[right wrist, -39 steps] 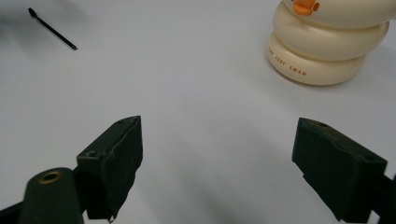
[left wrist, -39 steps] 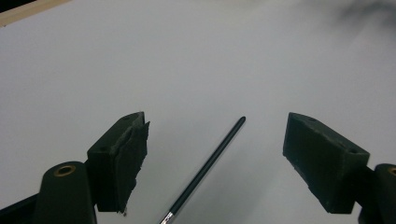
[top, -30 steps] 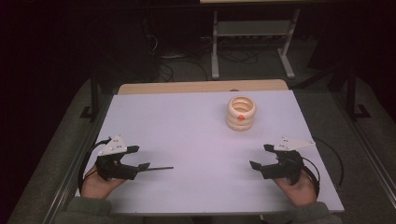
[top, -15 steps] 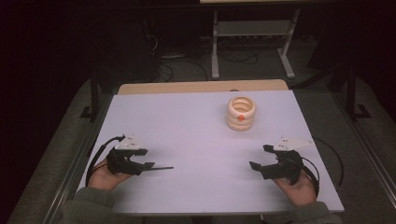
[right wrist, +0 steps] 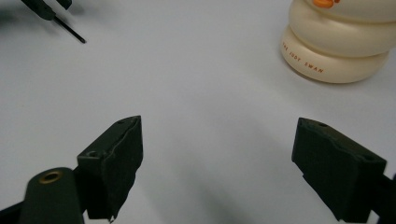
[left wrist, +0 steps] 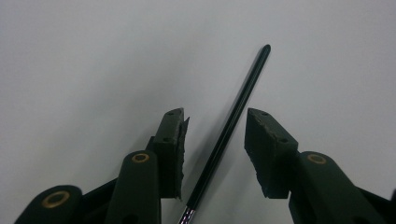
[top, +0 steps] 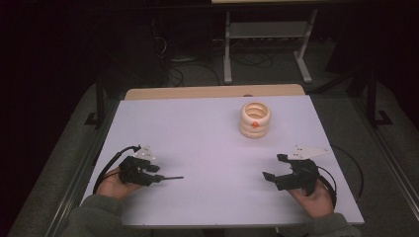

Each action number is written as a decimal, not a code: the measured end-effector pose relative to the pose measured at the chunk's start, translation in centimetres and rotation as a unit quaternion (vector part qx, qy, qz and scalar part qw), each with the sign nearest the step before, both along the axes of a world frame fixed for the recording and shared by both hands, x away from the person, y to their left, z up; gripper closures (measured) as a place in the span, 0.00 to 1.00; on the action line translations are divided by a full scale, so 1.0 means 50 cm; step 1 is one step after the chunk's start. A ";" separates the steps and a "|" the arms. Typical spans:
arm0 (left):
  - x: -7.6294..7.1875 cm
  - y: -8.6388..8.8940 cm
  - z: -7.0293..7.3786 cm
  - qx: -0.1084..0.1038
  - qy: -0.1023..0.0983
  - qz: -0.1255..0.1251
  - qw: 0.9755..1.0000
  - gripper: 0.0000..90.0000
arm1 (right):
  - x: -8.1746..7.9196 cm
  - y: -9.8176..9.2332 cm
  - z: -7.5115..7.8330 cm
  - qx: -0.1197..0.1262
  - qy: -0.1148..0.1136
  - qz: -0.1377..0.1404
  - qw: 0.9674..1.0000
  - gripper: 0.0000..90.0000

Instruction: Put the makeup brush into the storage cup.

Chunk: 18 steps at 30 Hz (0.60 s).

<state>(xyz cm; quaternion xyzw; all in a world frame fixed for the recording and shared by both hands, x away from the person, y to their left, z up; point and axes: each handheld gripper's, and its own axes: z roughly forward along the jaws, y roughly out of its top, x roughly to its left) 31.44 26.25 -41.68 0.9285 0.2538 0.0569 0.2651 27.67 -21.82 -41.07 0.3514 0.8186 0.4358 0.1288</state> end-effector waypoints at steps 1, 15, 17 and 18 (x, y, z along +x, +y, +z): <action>0.001 0.001 -0.001 0.004 0.004 -0.001 1.000 0.66 | 0.000 0.001 0.000 0.000 0.000 0.001 1.000 0.17; 0.003 -0.005 -0.015 0.029 0.008 -0.001 1.000 0.77 | 0.000 0.004 -0.002 -0.003 0.000 0.005 1.000 0.17; 0.000 -0.008 -0.015 0.033 0.006 -0.007 0.999 0.80 | 0.001 0.005 -0.002 -0.003 0.000 0.005 1.000 0.17; -0.002 -0.010 -0.015 0.033 0.003 -0.009 0.999 0.83 | 0.001 0.005 -0.002 -0.003 -0.001 0.006 1.000 0.17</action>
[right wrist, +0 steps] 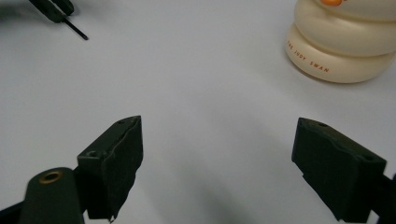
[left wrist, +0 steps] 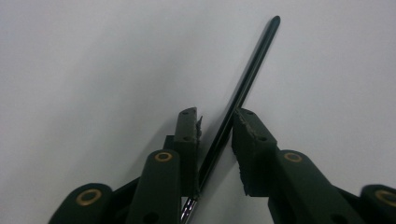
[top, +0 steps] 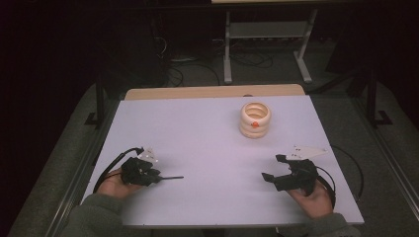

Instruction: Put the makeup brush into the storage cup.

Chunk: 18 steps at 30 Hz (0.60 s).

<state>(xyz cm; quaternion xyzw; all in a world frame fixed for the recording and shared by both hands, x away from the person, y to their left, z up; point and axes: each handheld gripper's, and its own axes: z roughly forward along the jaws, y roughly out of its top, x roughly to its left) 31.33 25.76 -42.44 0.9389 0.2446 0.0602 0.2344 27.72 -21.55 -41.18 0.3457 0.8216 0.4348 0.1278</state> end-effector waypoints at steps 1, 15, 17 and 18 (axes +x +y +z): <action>-0.001 -0.001 0.000 0.003 0.000 -0.003 1.000 0.84 | 0.000 0.000 0.000 -0.002 -0.001 0.001 1.000 0.17; -0.006 -0.019 0.005 0.031 -0.001 -0.015 0.999 0.95 | 0.000 0.007 -0.001 -0.003 0.003 0.006 1.000 0.18; -0.005 -0.024 0.007 0.040 0.001 -0.016 0.999 0.95 | -0.001 0.008 -0.002 -0.004 0.003 0.008 1.000 0.20; -0.005 -0.026 0.007 0.040 0.000 -0.016 0.999 0.95 | -0.001 0.008 -0.001 -0.006 0.002 0.009 1.000 0.20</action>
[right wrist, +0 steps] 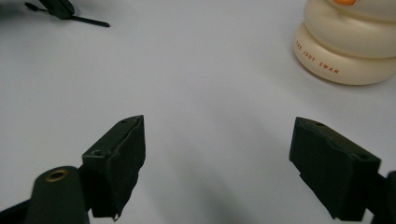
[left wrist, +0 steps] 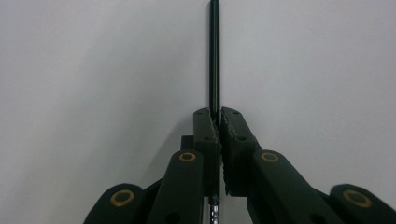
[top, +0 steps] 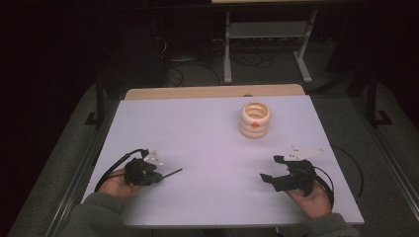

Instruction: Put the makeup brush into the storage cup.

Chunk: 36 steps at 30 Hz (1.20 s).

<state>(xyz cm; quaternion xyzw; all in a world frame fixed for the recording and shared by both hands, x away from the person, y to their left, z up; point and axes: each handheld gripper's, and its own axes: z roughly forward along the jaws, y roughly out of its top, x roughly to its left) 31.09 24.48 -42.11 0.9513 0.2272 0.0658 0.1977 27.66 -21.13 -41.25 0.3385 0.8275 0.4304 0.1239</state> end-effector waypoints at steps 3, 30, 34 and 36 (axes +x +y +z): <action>0.001 0.001 0.000 -0.004 0.003 0.004 1.000 0.95 | 0.000 0.000 0.000 0.000 0.001 0.000 1.000 0.20; -0.003 0.015 0.059 -0.042 -0.006 -0.001 0.999 0.95 | 0.001 0.021 0.073 -0.004 -0.018 0.036 0.999 0.19; -0.011 0.000 0.080 -0.048 -0.020 -0.010 0.999 0.95 | 0.005 0.036 0.094 -0.015 -0.020 0.053 0.998 0.18; -0.014 -0.010 0.090 -0.051 -0.027 -0.018 0.998 0.95 | 0.006 0.044 0.105 -0.017 -0.025 0.062 0.998 0.18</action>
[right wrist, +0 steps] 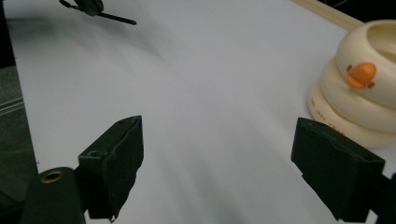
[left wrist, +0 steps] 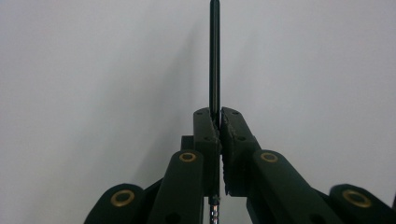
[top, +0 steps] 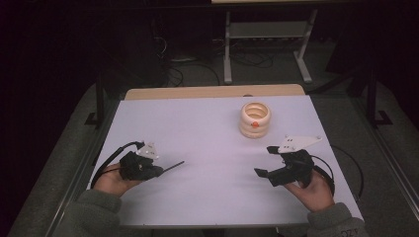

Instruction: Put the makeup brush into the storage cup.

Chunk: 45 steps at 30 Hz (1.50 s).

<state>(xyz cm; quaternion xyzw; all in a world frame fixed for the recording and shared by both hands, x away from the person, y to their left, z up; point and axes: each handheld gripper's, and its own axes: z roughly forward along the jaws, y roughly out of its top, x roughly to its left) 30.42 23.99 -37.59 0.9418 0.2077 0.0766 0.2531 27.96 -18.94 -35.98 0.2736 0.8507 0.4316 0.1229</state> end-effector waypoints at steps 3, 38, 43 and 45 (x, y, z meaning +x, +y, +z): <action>-0.004 -0.015 0.015 -0.001 -0.009 -0.012 1.000 0.95 | 0.001 0.012 0.018 -0.001 -0.005 0.010 1.000 0.17; -0.046 -0.184 0.050 0.000 -0.025 -0.143 0.989 0.95 | 0.027 0.197 0.019 -0.084 0.026 0.196 0.977 0.44; -0.056 -0.206 0.047 0.001 -0.022 -0.163 0.986 0.95 | 0.028 0.213 0.004 -0.101 0.044 0.213 0.971 0.51; -0.060 -0.214 0.047 0.006 -0.018 -0.179 0.984 0.95 | 0.029 0.216 0.000 -0.102 0.047 0.221 0.969 0.56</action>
